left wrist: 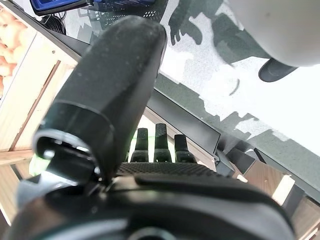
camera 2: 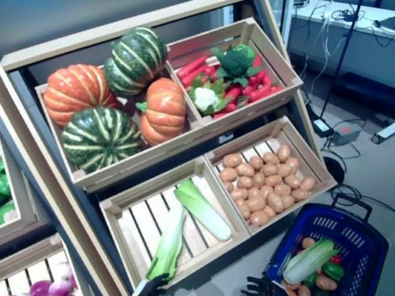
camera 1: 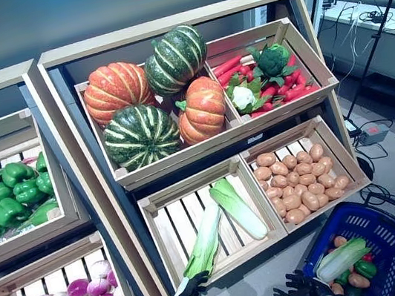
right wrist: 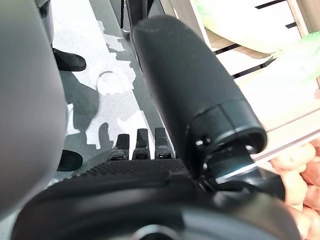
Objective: Put vegetables into the basket
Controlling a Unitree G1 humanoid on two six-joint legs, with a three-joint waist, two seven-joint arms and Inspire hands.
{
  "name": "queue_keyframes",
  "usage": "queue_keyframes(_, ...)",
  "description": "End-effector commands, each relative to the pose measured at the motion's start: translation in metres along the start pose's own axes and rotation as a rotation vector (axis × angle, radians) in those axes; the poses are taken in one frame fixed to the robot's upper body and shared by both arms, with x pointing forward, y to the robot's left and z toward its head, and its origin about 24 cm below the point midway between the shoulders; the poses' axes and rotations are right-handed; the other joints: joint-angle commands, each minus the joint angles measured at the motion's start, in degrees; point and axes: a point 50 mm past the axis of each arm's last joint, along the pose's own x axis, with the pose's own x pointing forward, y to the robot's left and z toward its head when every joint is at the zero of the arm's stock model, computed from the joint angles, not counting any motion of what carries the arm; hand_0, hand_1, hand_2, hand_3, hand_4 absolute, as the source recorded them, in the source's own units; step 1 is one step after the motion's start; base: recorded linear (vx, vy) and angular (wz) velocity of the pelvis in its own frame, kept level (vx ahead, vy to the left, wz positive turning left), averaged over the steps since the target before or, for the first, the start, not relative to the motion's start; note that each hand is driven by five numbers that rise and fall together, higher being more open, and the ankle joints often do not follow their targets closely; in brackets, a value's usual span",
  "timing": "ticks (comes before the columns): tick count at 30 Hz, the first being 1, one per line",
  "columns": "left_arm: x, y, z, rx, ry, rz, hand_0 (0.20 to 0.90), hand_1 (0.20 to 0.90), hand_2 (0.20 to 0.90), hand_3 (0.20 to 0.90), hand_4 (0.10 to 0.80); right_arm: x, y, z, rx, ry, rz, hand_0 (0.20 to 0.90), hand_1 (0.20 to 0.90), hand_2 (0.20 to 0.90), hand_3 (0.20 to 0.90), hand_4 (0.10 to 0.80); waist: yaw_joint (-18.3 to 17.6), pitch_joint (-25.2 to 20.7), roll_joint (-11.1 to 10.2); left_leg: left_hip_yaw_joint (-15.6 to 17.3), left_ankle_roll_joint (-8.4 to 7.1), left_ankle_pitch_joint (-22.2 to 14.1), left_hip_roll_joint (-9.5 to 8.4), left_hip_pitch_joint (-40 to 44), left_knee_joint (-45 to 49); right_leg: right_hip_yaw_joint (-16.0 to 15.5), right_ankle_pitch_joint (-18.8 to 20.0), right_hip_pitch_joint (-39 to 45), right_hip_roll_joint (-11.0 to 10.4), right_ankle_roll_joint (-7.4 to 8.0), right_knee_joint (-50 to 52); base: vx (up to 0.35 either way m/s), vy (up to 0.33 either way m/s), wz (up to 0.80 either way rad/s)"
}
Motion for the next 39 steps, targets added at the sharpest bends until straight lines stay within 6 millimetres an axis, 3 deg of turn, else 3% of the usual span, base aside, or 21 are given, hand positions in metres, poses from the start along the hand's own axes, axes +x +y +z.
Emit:
queue_keyframes(1, 0.013, -0.004, 0.041, -0.001, -0.178, -0.02, 0.9, 0.9, 0.9, 0.9, 0.8, 0.007, 0.008, 0.016, -0.026, -0.027, -0.005, 0.9, 0.9, 0.9, 0.9, 0.8, -1.04, 2.35, -2.47, 2.03, 2.49, -4.05, -4.04, 1.48, 0.11, 1.23, -0.39, 1.48, 0.72, -2.3, 0.13, 0.0, 0.0, 0.0)
queue_keyframes(13, 0.013, -0.002, 0.042, 0.027, -0.197, 0.003, 0.9, 0.9, 0.9, 0.9, 0.8, 0.007, 0.007, 0.017, -0.033, -0.024, 0.003, 0.9, 0.9, 0.9, 0.9, 0.8, -1.09, 2.28, -2.35, 2.04, 2.52, -4.06, -4.11, 1.62, 0.11, 1.22, -0.38, 1.6, 0.75, -2.34, 0.13, 0.0, 0.0, 0.0)
queue_keyframes(20, 0.011, -0.004, 0.063, 0.157, -0.37, 0.003, 0.9, 0.9, 0.9, 0.9, 0.8, 0.007, 0.007, 0.017, -0.04, -0.021, 0.004, 0.9, 0.9, 0.9, 0.9, 0.8, -1.27, 2.12, -2.33, 2.22, 2.47, -4.1, -4.09, 1.68, 0.11, 1.54, -0.47, 1.65, 0.87, -2.37, 0.13, 0.0, 0.0, 0.0)
queue_keyframes(28, 0.013, 0.002, 0.062, 0.05, -0.326, -0.005, 0.9, 0.9, 0.9, 0.9, 0.8, 0.007, 0.005, 0.018, -0.047, -0.016, 0.001, 0.9, 0.9, 0.9, 0.9, 0.8, -1.51, 2.13, -2.29, 2.36, 2.49, -4.02, -4.04, 1.87, 0.11, 1.87, -0.47, 1.71, 1.02, -2.43, 0.13, 0.0, 0.0, 0.0)
queue_keyframes(34, 0.007, 0.011, 0.098, 0.049, -0.586, 0.083, 0.9, 0.9, 0.9, 0.9, 0.8, 0.007, 0.002, 0.02, -0.055, -0.01, -0.006, 0.9, 0.9, 0.9, 0.9, 0.8, -1.5, 2.27, -2.14, 2.5, 2.37, -4.05, -4.0, 1.87, 0.11, 2.07, -0.46, 1.69, 1.12, -2.43, 0.13, 0.0, 0.0, 0.0)
queue_keyframes(39, -0.001, 0.042, 0.138, 0.099, -0.786, 0.273, 0.9, 0.9, 0.9, 0.9, 0.8, 0.006, -0.004, 0.027, -0.037, -0.029, -0.023, 0.9, 0.9, 0.9, 0.9, 0.8, -1.2, 2.72, -1.99, 2.37, 2.3, -3.91, -3.94, 1.65, 0.11, 2.24, -0.4, 1.57, 1.22, -2.62, 0.13, 0.0, 0.0, 0.0)
